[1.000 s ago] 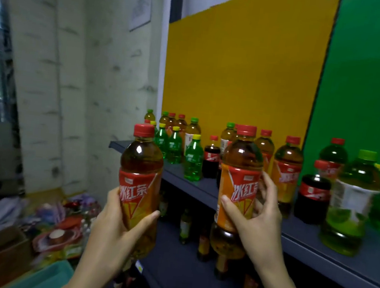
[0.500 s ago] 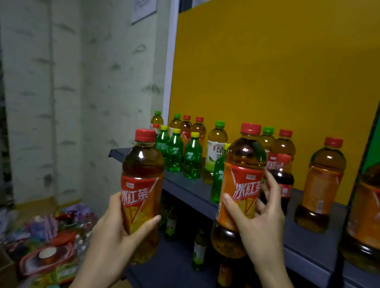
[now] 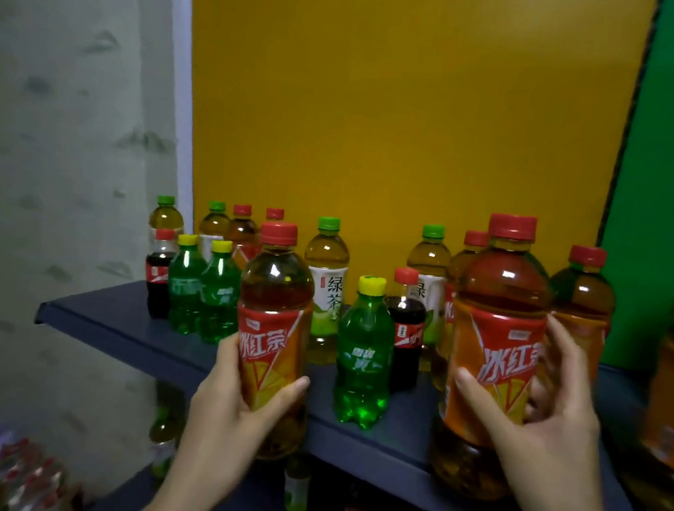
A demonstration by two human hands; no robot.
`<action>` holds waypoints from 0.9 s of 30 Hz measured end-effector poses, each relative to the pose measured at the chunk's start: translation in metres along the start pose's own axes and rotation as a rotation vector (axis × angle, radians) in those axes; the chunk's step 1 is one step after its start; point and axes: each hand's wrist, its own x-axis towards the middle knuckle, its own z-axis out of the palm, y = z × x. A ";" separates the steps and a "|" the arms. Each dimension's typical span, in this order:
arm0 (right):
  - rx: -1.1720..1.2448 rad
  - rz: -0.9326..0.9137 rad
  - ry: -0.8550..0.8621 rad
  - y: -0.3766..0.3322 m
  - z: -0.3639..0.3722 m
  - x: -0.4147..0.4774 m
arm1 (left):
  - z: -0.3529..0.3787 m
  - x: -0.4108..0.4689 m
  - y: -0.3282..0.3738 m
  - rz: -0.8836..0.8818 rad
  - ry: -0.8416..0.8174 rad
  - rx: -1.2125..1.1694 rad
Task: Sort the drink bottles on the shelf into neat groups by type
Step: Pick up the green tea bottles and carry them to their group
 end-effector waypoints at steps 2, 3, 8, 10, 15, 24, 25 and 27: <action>-0.059 -0.005 0.075 0.002 -0.008 0.004 | 0.010 0.017 -0.006 0.015 -0.040 -0.022; -0.084 -0.010 0.109 0.004 -0.012 0.006 | 0.014 0.025 -0.009 0.021 -0.061 -0.033; -0.218 -0.011 0.260 0.020 -0.024 0.010 | 0.030 0.056 -0.029 0.023 -0.154 -0.099; -0.263 0.005 0.297 0.025 -0.025 0.010 | 0.035 0.064 -0.036 0.030 -0.181 -0.116; -0.378 0.016 0.371 0.034 -0.020 0.008 | 0.046 0.078 -0.045 0.055 -0.221 -0.146; -0.570 0.062 0.349 0.046 -0.012 0.012 | 0.057 0.093 -0.058 0.175 -0.242 -0.050; -0.606 0.062 0.353 0.047 -0.011 0.011 | 0.057 0.093 -0.058 0.187 -0.239 -0.035; -0.692 0.047 0.396 0.046 -0.007 0.007 | 0.056 0.094 -0.059 0.200 -0.249 -0.015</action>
